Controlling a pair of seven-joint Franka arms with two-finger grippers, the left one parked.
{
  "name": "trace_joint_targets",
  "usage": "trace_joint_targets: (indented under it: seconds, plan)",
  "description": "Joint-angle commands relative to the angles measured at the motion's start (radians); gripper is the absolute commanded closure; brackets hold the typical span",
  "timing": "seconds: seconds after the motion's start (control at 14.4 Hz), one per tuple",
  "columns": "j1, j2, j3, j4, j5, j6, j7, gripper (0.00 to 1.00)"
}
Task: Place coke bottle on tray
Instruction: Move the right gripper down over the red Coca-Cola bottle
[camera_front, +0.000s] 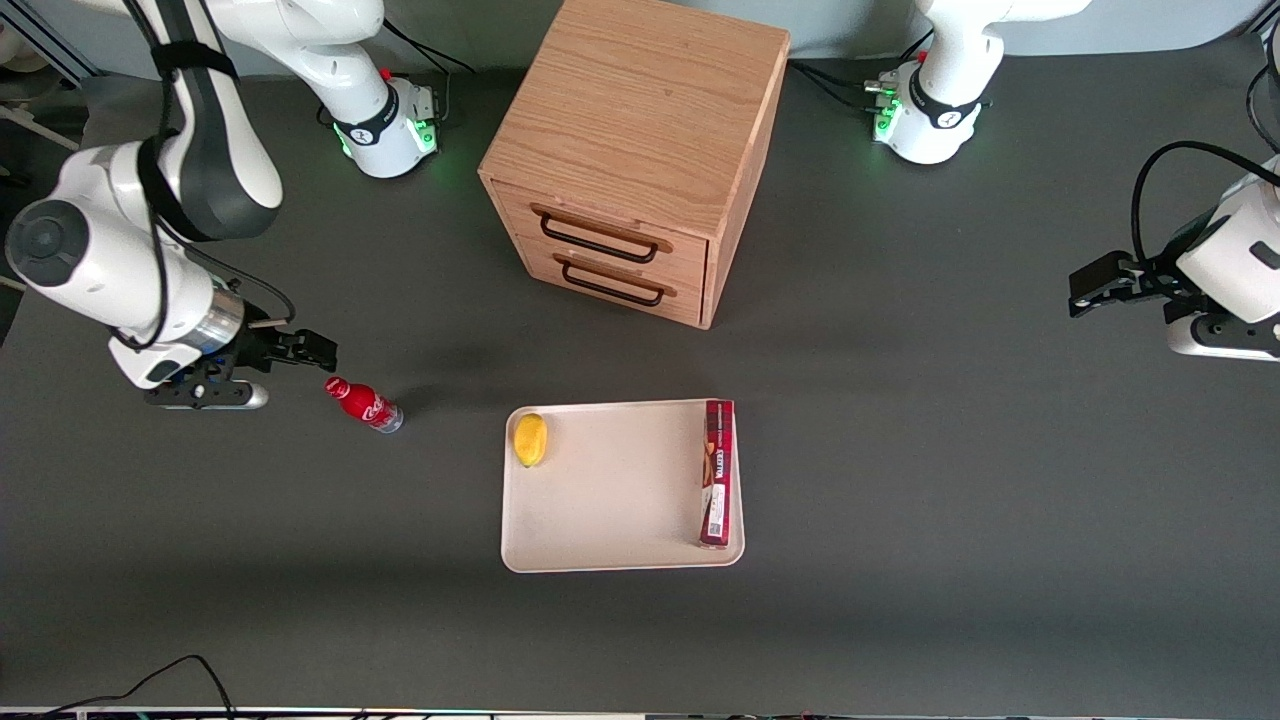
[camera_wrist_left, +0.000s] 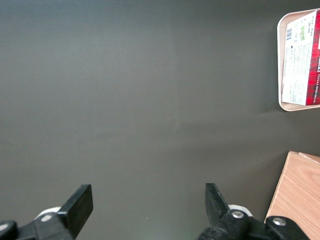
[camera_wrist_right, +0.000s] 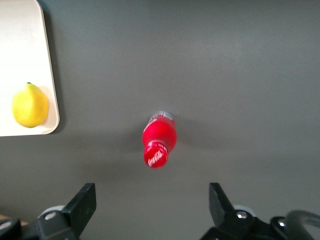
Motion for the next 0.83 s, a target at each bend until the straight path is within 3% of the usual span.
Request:
trace_joint_targets:
  seconds: [0.0,0.28,0.42,0.76]
  plan:
    - [-0.004,0.006,0.005,-0.054,0.020,0.092,-0.021,0.00]
    - [-0.003,0.029,0.011,-0.120,-0.006,0.195,-0.024,0.00]
    - [-0.003,0.049,0.013,-0.121,-0.058,0.204,-0.022,0.00]
    - [-0.004,0.066,0.013,-0.124,-0.069,0.227,-0.044,0.03]
